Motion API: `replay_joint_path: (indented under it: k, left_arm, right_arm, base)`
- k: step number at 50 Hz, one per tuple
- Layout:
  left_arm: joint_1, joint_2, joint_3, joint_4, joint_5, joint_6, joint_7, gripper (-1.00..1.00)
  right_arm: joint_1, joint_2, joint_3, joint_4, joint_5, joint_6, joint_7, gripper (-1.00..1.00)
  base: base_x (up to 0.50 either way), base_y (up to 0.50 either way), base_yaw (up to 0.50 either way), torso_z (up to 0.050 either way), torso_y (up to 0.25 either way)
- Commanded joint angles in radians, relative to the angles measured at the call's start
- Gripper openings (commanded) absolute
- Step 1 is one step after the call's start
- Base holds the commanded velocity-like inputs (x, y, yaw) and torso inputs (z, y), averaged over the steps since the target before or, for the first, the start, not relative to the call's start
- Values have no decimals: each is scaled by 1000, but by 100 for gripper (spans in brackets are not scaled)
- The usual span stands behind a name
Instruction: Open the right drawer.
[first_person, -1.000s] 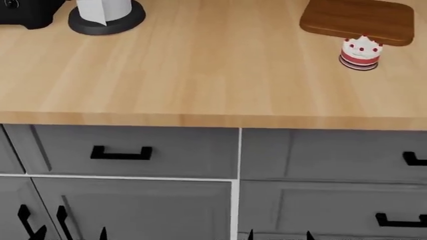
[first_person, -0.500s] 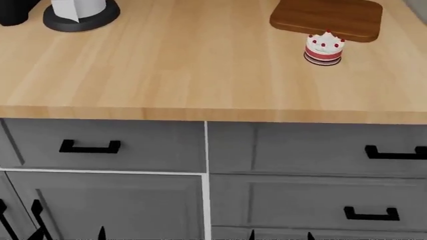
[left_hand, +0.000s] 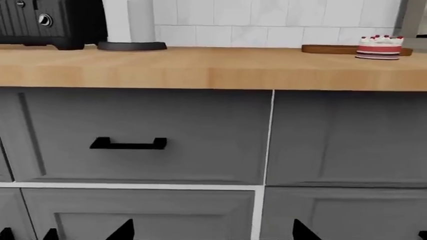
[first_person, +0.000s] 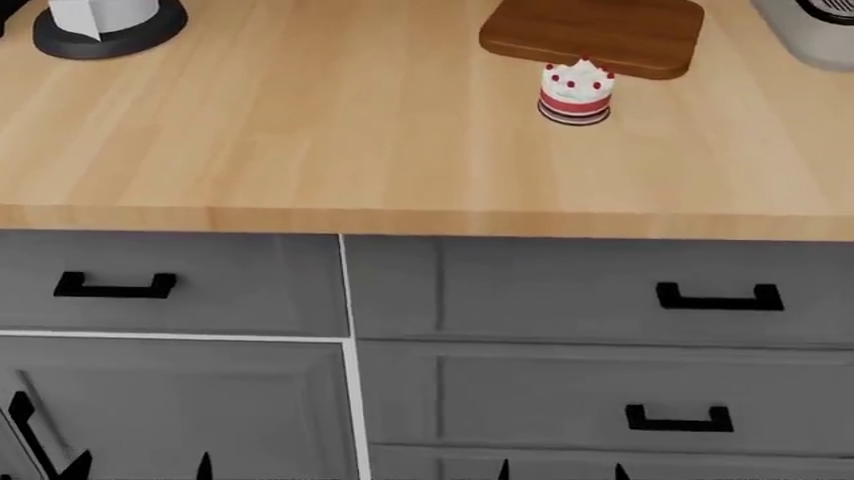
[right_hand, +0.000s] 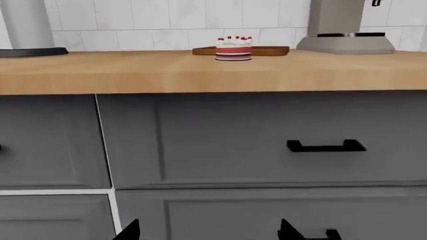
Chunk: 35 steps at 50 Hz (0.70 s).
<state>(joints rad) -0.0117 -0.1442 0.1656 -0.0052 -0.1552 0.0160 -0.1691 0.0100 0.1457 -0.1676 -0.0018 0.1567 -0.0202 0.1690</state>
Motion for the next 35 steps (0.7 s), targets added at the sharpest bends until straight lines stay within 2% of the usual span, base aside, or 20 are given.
replay_joint_path:
  k: [1,20,22,23,35]
  left_arm:
    - [1,-7,10,1,-18,18,7,100]
    - [6,-20,24,14,-44,19,12,100]
    - [5,-21,25,13,-45,19,10,100]
    - [5,-22,26,13,-45,20,10,100]
    - [3,-26,34,2,-46,29,1,100]
  right_arm:
    - [4,7,-8,3,9,1,7,100]
    - [2,18,-21,-6,16,0,20,100]
    - [6,11,-23,60,11,-61,11,100]
    - [6,18,-23,5,18,-8,20,100]
    - [6,25,-30,9,25,-14,23,100]
  base:
    - [-27,-234,0,0,0]
    - [-15,-237,0,0,0]
    - [0,-248,0,0,0]
    - [0,-254,0,0,0]
    - [0,-262,0,0,0]
